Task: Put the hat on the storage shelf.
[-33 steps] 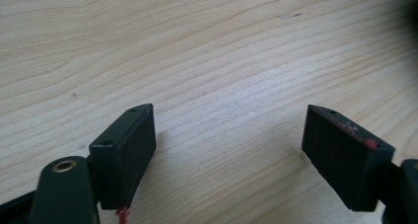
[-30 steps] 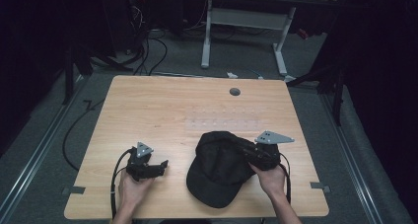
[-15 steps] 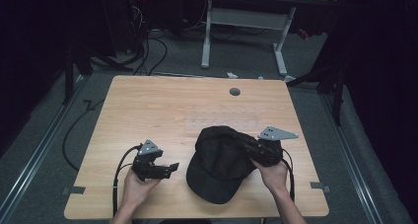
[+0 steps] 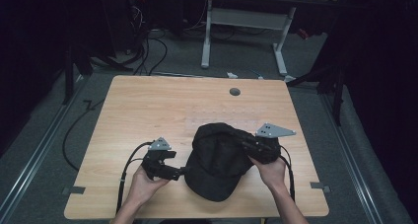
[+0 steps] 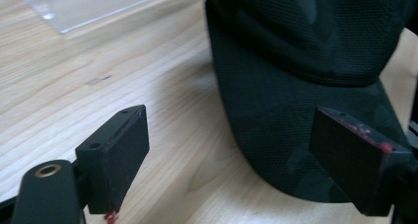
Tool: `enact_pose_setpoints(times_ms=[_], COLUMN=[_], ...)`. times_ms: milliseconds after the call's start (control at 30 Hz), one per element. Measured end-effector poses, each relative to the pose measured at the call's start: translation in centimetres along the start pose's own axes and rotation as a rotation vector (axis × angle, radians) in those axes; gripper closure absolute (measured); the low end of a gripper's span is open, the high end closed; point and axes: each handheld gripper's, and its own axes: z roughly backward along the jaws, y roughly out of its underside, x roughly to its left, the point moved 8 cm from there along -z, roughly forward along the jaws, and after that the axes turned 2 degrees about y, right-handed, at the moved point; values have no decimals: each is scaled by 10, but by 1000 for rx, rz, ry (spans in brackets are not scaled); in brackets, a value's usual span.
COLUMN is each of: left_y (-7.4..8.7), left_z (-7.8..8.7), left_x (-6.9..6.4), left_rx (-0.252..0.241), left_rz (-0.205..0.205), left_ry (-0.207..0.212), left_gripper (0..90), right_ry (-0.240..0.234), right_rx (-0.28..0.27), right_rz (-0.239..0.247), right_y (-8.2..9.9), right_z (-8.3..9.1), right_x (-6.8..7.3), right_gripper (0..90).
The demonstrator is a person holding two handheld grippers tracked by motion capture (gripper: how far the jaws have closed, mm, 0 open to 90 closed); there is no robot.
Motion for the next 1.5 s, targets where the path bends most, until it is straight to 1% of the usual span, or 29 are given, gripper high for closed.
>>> enact_pose_setpoints(times_ms=[233,400,533,633,800,933,1000,1100,1167,1267,1300,1367,1500], left_y=[-1,-2,-2,-3,-2,-3,-5,-6,-6,-7,-7,-7,-8], left_z=[-7,-8,-9,-9,-9,-8,-7,-7,-5,-3,-2,0,4], left_x=[-2,-4,-6,-8,-10,-13,-14,-16,-16,-16,-16,-16,-16], left_rx=[29,37,44,46,55,48,46,43,41,34,33,27,10], left_rz=[9,4,3,2,-4,-7,-14,-30,-28,-32,-36,-44,-38], left_ry=[20,39,63,92,123,155,158,163,167,177,173,174,190], left_gripper=[150,148,149,148,158,204,226,281,292,339,370,430,508], right_ry=[-29,-56,-77,-107,-144,-157,-164,-159,-162,-161,-155,-158,-149], right_rx=[-5,-17,-30,-49,-67,-75,-81,-78,-83,-89,-86,-95,-104], right_rz=[-5,0,21,31,56,81,92,107,105,97,96,90,91], right_y=[-3,-7,-13,-17,-21,-24,-26,-28,-30,-30,-30,-31,-32], right_z=[-3,-4,-4,-4,-4,-4,-4,-5,-5,-5,-4,-4,-4], right_x=[1,5,10,14,19,22,25,27,27,25,24,23,21], right_gripper=[841,840,839,838,837,837,837,836,836,835,835,833,830])
